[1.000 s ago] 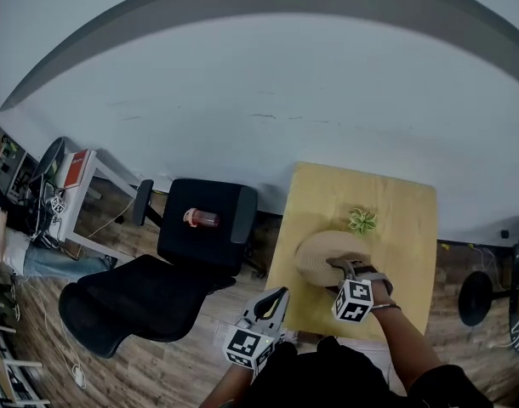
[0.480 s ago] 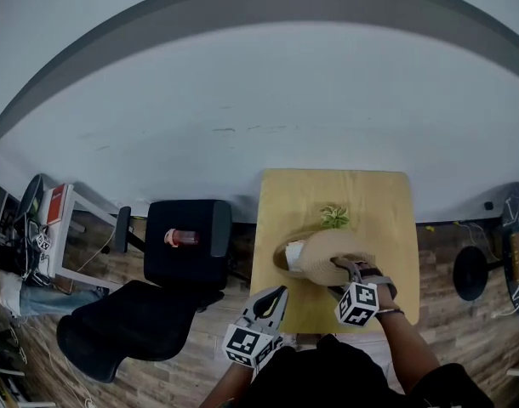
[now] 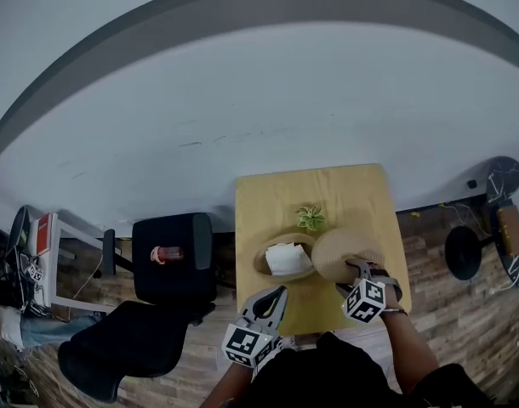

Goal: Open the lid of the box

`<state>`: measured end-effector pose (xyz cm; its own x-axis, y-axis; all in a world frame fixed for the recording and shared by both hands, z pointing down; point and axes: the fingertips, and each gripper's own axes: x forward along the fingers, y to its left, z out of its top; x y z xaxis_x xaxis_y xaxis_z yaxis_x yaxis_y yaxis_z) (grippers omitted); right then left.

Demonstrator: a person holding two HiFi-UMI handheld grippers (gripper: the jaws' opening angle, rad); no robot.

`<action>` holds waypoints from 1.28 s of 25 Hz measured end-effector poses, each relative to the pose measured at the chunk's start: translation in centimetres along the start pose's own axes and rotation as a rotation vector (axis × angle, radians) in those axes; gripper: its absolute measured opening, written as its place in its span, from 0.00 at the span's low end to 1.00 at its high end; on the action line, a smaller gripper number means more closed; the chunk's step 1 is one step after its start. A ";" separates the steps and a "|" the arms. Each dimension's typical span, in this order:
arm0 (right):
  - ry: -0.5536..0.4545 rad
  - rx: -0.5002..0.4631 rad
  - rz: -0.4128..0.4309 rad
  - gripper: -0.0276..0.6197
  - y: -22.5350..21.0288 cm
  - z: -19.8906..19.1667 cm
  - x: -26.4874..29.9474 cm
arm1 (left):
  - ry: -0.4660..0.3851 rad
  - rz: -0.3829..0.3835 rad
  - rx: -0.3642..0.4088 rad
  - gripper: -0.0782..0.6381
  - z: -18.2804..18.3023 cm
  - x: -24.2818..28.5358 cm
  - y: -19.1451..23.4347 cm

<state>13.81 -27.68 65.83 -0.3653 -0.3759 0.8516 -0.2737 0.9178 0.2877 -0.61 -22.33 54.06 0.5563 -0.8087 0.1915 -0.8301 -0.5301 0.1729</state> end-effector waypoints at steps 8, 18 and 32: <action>0.080 0.217 -0.030 0.51 -0.3 -6.0 0.9 | 0.018 -0.050 0.003 0.14 -0.2 1.6 -1.0; 0.148 0.519 -0.078 0.51 1.4 -11.1 3.2 | 0.046 -0.083 0.003 0.14 -0.9 2.7 -1.4; 0.181 0.775 -0.144 0.51 1.0 -13.9 5.0 | 0.072 -0.068 -0.005 0.14 -1.9 2.3 -1.8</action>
<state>24.09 -26.83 76.48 -0.1477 -0.3960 0.9063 -0.8702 0.4875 0.0712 2.25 -22.69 56.02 0.6130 -0.7501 0.2483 -0.7901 -0.5819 0.1925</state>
